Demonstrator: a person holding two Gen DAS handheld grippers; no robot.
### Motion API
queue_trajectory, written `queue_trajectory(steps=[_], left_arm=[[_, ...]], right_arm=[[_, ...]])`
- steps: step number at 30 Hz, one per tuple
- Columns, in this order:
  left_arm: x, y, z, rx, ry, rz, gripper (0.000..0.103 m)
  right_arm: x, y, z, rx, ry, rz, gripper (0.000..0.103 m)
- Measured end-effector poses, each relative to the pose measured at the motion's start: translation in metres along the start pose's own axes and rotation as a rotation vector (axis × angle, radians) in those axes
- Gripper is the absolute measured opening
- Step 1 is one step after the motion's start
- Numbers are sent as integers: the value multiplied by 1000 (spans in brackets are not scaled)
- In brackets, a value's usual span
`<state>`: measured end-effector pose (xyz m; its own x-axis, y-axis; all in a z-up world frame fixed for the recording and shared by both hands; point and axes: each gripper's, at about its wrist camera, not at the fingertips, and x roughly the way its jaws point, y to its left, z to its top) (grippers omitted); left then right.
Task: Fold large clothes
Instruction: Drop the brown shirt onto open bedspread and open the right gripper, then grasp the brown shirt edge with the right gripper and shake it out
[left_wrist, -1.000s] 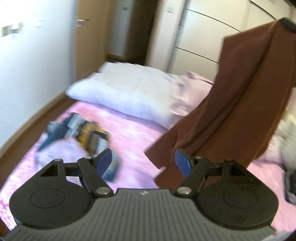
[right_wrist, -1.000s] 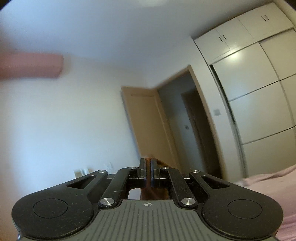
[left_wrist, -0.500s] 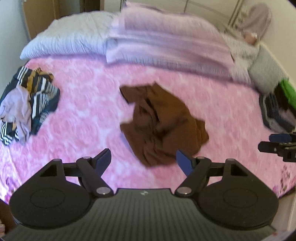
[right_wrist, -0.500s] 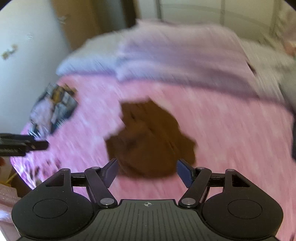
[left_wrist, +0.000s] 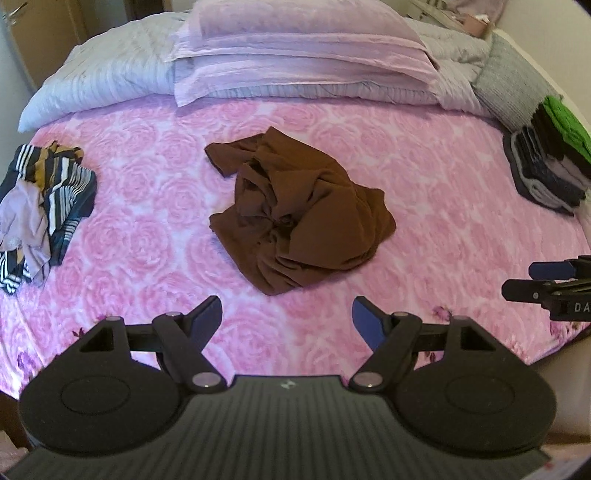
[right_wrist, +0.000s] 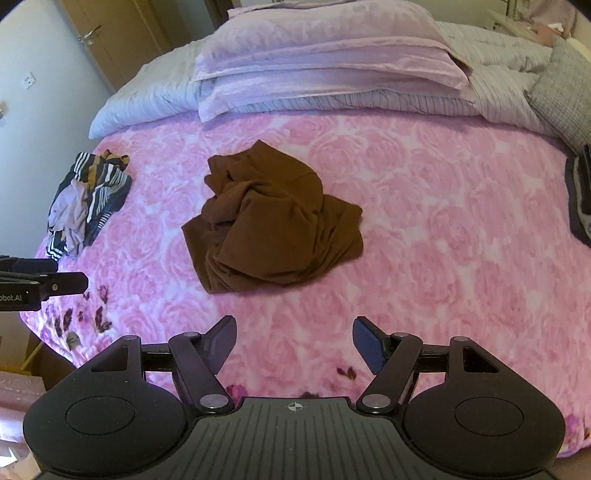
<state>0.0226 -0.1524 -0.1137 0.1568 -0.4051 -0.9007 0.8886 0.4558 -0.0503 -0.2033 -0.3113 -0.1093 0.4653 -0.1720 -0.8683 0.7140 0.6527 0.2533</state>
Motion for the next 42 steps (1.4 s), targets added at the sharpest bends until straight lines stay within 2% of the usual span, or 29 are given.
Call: queue_trajectory(steps=[8, 17, 34, 42], left_arm=[[17, 2, 13, 93, 28, -44, 74], [37, 25, 29, 175, 66, -87, 74], [94, 93, 60, 167, 130, -105, 74], [143, 155, 89, 85, 123, -28, 74]], right_arm=[[8, 6, -5, 71, 12, -45, 67], [23, 27, 5, 130, 27, -94, 67], [76, 58, 50, 145, 48, -195, 67], [122, 59, 98, 134, -23, -227, 67]])
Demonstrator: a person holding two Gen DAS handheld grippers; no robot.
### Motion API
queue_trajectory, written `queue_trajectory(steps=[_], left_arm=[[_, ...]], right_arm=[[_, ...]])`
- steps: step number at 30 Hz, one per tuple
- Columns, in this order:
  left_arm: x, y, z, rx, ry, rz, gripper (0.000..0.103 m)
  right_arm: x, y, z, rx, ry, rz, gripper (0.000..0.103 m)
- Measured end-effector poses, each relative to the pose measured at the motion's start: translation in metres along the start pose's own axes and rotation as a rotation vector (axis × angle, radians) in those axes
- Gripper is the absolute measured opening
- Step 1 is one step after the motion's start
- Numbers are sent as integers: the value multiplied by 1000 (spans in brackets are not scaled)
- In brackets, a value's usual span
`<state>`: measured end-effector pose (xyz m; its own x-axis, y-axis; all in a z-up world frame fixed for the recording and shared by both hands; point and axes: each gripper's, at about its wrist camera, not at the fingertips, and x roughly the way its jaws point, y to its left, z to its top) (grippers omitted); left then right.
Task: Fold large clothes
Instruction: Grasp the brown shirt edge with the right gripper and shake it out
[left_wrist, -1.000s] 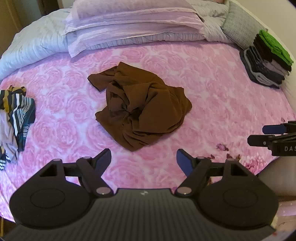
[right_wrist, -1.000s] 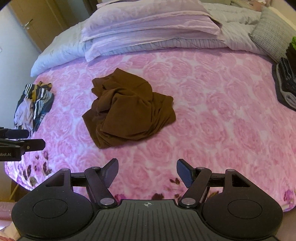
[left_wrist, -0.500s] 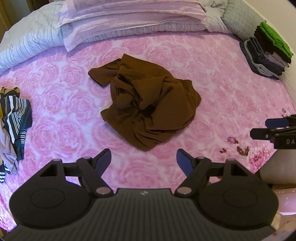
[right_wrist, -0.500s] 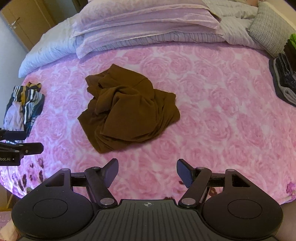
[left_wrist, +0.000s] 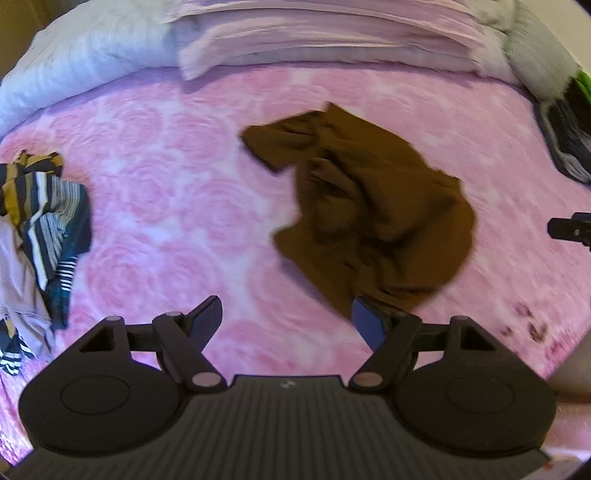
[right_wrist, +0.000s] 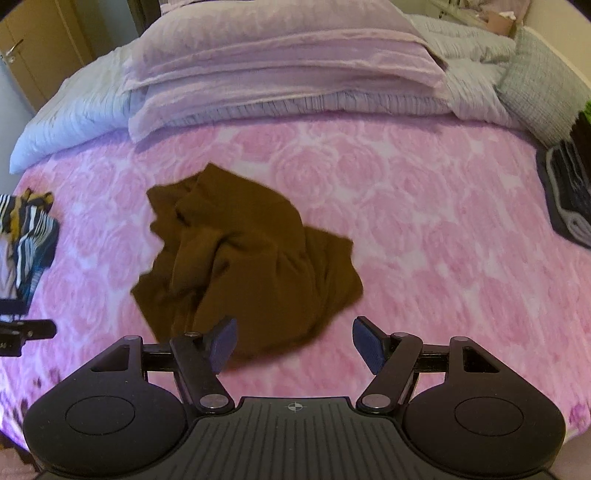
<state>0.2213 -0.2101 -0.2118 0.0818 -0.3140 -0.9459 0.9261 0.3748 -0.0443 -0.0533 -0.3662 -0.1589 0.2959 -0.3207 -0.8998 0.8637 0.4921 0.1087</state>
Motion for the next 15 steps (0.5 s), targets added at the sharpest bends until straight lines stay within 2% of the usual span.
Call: queue_trajectory(steps=[9, 15], left_arm=[[49, 59, 28, -92, 7, 76, 74], [66, 73, 26, -112, 30, 86, 74]], right_arm=[[89, 60, 58, -81, -34, 67, 67], [156, 116, 64, -267, -17, 44, 66]])
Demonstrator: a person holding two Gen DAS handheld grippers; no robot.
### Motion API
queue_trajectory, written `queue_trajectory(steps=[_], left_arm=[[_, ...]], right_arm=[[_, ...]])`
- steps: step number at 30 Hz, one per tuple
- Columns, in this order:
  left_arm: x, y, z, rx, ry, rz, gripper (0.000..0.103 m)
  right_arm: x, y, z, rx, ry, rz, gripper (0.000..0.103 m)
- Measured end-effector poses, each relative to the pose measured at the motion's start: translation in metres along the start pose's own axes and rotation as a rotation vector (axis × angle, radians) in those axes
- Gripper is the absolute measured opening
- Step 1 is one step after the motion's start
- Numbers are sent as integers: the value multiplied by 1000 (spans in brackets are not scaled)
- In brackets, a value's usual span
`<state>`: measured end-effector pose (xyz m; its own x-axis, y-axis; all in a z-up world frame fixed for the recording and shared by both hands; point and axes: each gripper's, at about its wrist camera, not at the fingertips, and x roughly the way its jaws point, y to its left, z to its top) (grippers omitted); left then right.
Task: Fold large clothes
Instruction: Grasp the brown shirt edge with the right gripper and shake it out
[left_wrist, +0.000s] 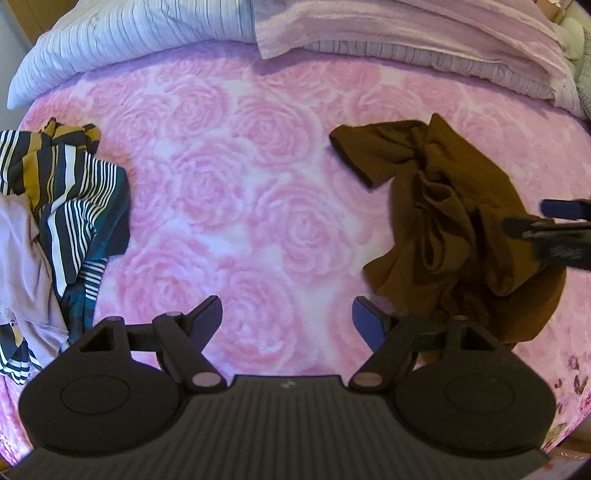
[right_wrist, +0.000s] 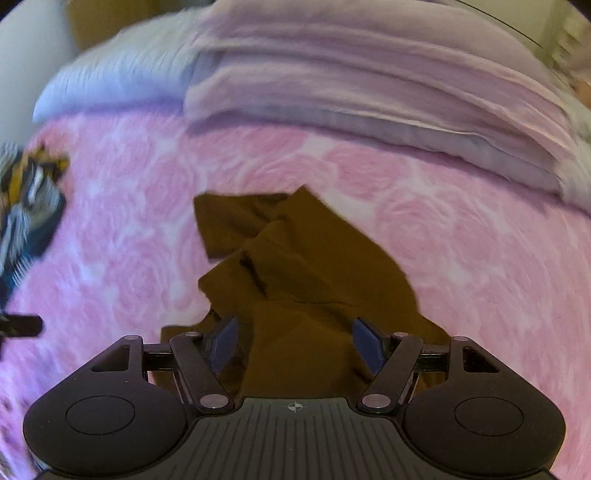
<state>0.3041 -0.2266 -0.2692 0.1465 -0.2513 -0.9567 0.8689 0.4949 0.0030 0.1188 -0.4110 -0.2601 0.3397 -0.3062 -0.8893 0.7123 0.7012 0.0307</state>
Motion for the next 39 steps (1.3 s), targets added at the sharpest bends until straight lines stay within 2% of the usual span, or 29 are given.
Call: queue_trajectory(steps=[1, 2, 3, 4, 5, 7, 9, 11, 14, 15, 17, 19, 21, 23, 24, 25, 26, 27, 30, 33, 36, 39], left_arm=[[2, 0, -1, 2, 5, 1, 74], [3, 0, -2, 4, 12, 3, 74], [4, 1, -3, 6, 16, 4, 74], [4, 1, -4, 7, 18, 2, 73], [2, 1, -5, 11, 16, -2, 73], [-1, 0, -6, 21, 10, -6, 71], [-4, -4, -5, 35, 8, -8, 71], [-8, -9, -5, 51, 2, -11, 71], [-17, -21, -2, 81, -16, -30, 71], [-20, -28, -2, 96, -21, -42, 71], [-21, -42, -2, 128, -20, -60, 71], [-20, -62, -4, 173, -10, -80, 71], [-20, -84, -6, 219, -3, -98, 71], [-21, -101, -7, 252, -4, -102, 71], [-21, -110, -9, 265, -7, -105, 71], [-22, -117, -9, 274, -11, -106, 71], [-21, -123, -10, 282, -14, -102, 71], [-20, -129, -10, 290, -16, -96, 71], [-13, -146, -6, 299, -28, -70, 71], [-3, -155, 4, 287, -52, -34, 71], [6, -164, 11, 258, -74, -21, 71], [16, -174, 12, 258, -82, -8, 71]], right_arm=[[14, 6, -3, -31, 22, -5, 66], [24, 9, -8, -53, 35, -19, 42], [31, 11, -14, -85, 33, -38, 2], [34, 9, -20, -103, 34, -50, 2], [25, 2, -26, -66, -3, -50, 2], [-12, -23, -42, 33, -153, -19, 2], [-56, -49, -64, 109, -288, -30, 1], [-103, -85, -96, 228, -393, -60, 1], [-166, -138, -159, 422, -460, -146, 1], [-182, -153, -184, 489, -452, -192, 1], [-197, -185, -237, 623, -379, -275, 1], [-191, -213, -285, 774, -220, -352, 2], [-173, -240, -335, 963, 3, -358, 3], [-164, -254, -370, 1097, 108, -354, 4], [-166, -256, -378, 1121, 100, -359, 5], [-168, -258, -379, 1112, 67, -361, 8], [-169, -256, -374, 1062, 36, -365, 15], [-167, -254, -364, 987, 18, -368, 23], [-148, -242, -325, 710, -38, -368, 41], [-113, -229, -291, 445, -67, -332, 42], [-71, -219, -270, 237, -98, -291, 42], [-25, -212, -256, 45, -86, -260, 42]])
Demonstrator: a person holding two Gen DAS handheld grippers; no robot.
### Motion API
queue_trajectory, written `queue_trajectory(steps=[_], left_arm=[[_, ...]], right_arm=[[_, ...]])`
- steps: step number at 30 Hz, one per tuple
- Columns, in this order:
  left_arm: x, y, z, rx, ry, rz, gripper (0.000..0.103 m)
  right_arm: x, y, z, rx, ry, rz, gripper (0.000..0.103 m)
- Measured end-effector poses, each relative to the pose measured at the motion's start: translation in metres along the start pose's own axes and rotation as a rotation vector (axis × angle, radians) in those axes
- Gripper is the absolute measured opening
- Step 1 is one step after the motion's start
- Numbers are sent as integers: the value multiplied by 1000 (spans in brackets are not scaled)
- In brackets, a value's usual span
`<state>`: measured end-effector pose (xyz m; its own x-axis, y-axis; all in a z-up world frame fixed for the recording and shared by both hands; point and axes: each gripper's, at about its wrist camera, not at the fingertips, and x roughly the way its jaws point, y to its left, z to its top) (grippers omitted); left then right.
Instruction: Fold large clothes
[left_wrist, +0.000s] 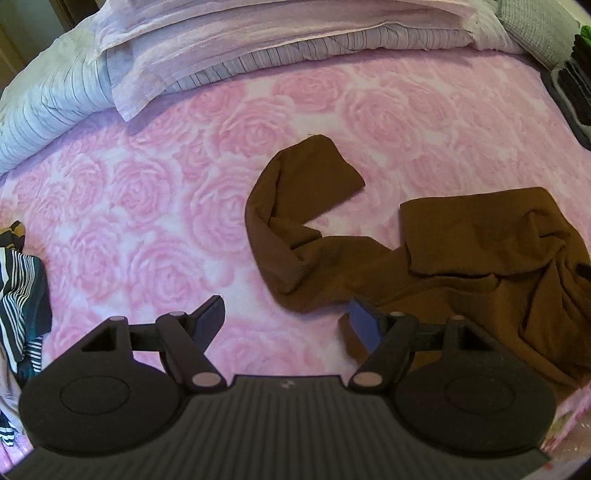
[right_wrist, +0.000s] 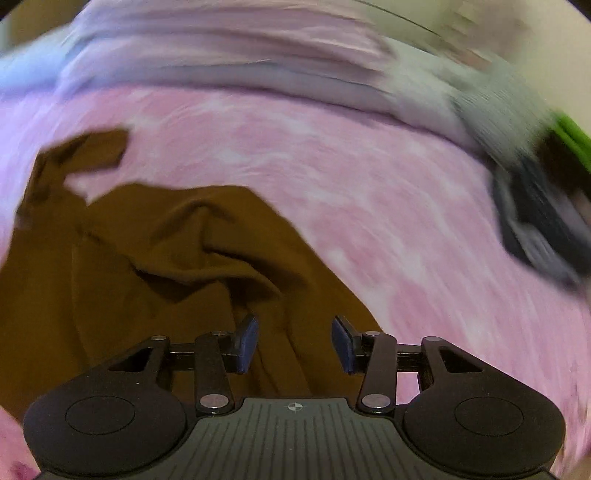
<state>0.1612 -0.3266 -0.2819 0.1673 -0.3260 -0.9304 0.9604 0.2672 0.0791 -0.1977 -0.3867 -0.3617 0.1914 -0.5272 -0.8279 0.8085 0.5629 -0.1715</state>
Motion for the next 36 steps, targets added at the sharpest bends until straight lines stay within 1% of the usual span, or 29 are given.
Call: queue_trajectory(steps=[2, 4, 5, 6, 7, 8, 9, 10, 11, 13, 14, 16, 17, 18, 19, 20, 21, 22, 23, 24, 25, 26, 28, 29, 30, 32, 34, 35, 36], left_arm=[[7, -6, -1, 2, 8, 7, 71], [16, -10, -3, 3, 22, 15, 71], [20, -12, -4, 4, 32, 21, 71], [23, -15, -4, 6, 39, 26, 70], [25, -17, -5, 9, 47, 28, 69], [25, -20, -3, 12, 52, 27, 69], [24, -22, -3, 16, 51, 24, 68], [23, -25, -1, 23, 48, 19, 68], [22, -27, 1, 31, 45, 17, 68], [20, -34, 7, 50, 35, 14, 68], [19, -38, 11, 55, 33, 12, 68], [18, -49, 17, 63, 26, 0, 68], [19, -56, 19, 66, 21, -9, 68], [20, -64, 22, 70, 16, -22, 68], [22, -70, 24, 73, 12, -32, 68], [24, -79, 27, 80, 8, -40, 68], [27, -87, 29, 89, 3, -45, 68], [30, -96, 30, 106, -5, -54, 68], [33, -105, 32, 127, -12, -63, 68], [37, -115, 34, 155, -20, -74, 68], [42, -124, 37, 193, -25, -94, 68], [48, -132, 38, 231, -29, -116, 68], [61, -149, 42, 319, -31, -153, 68], [69, -156, 43, 367, -33, -171, 68], [76, -163, 45, 409, -35, -183, 68], [93, -170, 47, 471, -26, -208, 67], [109, -172, 51, 505, -17, -231, 63], [117, -172, 53, 509, -10, -242, 63], [126, -170, 54, 509, 5, -265, 63]], right_arm=[[29, 8, 4, -92, -1, 11, 42], [55, 12, 6, -148, 6, 40, 40], [67, 10, 6, -159, 5, 78, 11], [68, 5, 7, -155, -12, 115, 0], [69, 0, 8, -141, -18, 144, 0], [61, -9, 9, -112, -51, 164, 0], [47, -20, 6, -74, -104, 170, 0], [31, -35, 2, -16, -159, 166, 0], [11, -56, -2, 75, -214, 155, 0], [-39, -109, -23, 305, -324, 101, 0], [-63, -137, -38, 419, -356, 54, 0], [-99, -187, -79, 665, -369, -38, 0], [-112, -210, -107, 807, -346, -98, 0], [-120, -231, -137, 949, -291, -154, 1], [-120, -247, -167, 1077, -210, -202, 3], [-112, -264, -202, 1203, -41, -254, 14], [-98, -275, -229, 1281, 159, -285, 25], [-84, -284, -251, 1330, 332, -286, 25], [-74, -286, -273, 1372, 457, -274, 26], [-71, -286, -282, 1387, 464, -251, 27], [-69, -285, -281, 1363, 426, -205, 28], [-65, -285, -272, 1300, 385, -166, 31], [-54, -278, -244, 1120, 293, -108, 36], [-45, -273, -226, 999, 235, -63, 37], [-35, -269, -210, 900, 194, -21, 41], [-8, -255, -184, 717, 149, 60, 46], [18, -245, -165, 612, 124, 127, 49], [31, -240, -157, 570, 124, 174, 49], [41, -235, -151, 535, 120, 201, 50]])
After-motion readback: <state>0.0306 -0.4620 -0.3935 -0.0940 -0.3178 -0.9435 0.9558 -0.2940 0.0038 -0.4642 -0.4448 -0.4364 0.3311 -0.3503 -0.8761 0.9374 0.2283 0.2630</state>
